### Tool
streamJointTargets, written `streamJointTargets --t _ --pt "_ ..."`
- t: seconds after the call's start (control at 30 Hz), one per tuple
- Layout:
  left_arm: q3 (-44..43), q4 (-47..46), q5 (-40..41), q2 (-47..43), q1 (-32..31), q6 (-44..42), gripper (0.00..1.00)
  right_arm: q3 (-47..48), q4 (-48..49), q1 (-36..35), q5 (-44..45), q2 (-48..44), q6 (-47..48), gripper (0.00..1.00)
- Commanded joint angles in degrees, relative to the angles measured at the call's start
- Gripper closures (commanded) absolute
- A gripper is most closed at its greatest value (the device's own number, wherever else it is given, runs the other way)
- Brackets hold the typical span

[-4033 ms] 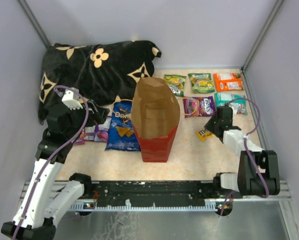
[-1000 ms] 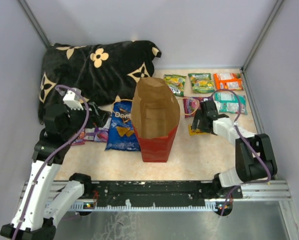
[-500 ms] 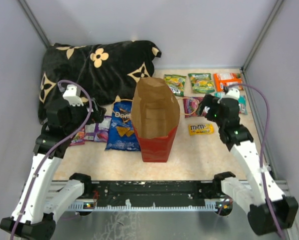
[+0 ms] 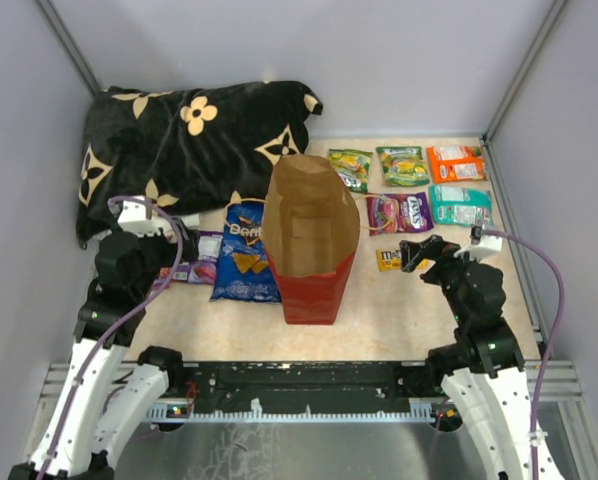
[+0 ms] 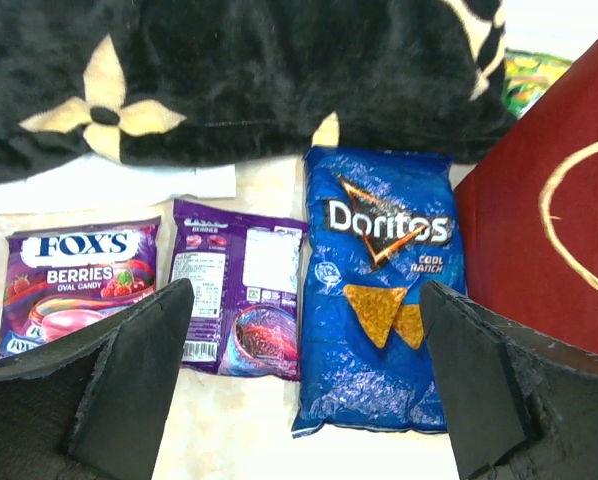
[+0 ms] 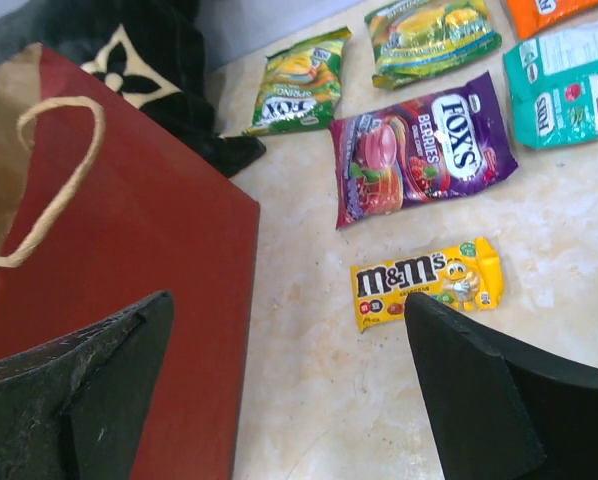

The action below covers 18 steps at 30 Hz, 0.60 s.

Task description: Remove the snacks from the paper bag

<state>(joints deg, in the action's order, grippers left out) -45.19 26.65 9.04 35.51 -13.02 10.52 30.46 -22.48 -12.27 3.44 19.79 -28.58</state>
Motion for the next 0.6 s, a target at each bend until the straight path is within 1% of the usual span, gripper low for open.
streamJointTargets --t 0.0,0.07,0.27,0.57 --pt "2.1 -2.9 0.2 -4.8 0.3 0.1 0.00 0.3 -1.4 -0.2 0.9 -2.6 -0.1 0.01" --pt "2.3 -2.6 -0.7 -5.1 0.3 0.2 0.00 1.1 -2.2 -0.2 0.0 -2.4 -0.1 0.01" --pt "2.7 -3.1 -3.3 -3.7 0.3 -0.1 0.00 0.3 -1.6 -0.2 1.7 -1.9 -0.2 0.01" --pt "3.4 -3.9 -3.7 -5.1 0.3 0.3 0.00 0.9 -2.9 -0.1 2.0 -2.1 -0.2 0.01"
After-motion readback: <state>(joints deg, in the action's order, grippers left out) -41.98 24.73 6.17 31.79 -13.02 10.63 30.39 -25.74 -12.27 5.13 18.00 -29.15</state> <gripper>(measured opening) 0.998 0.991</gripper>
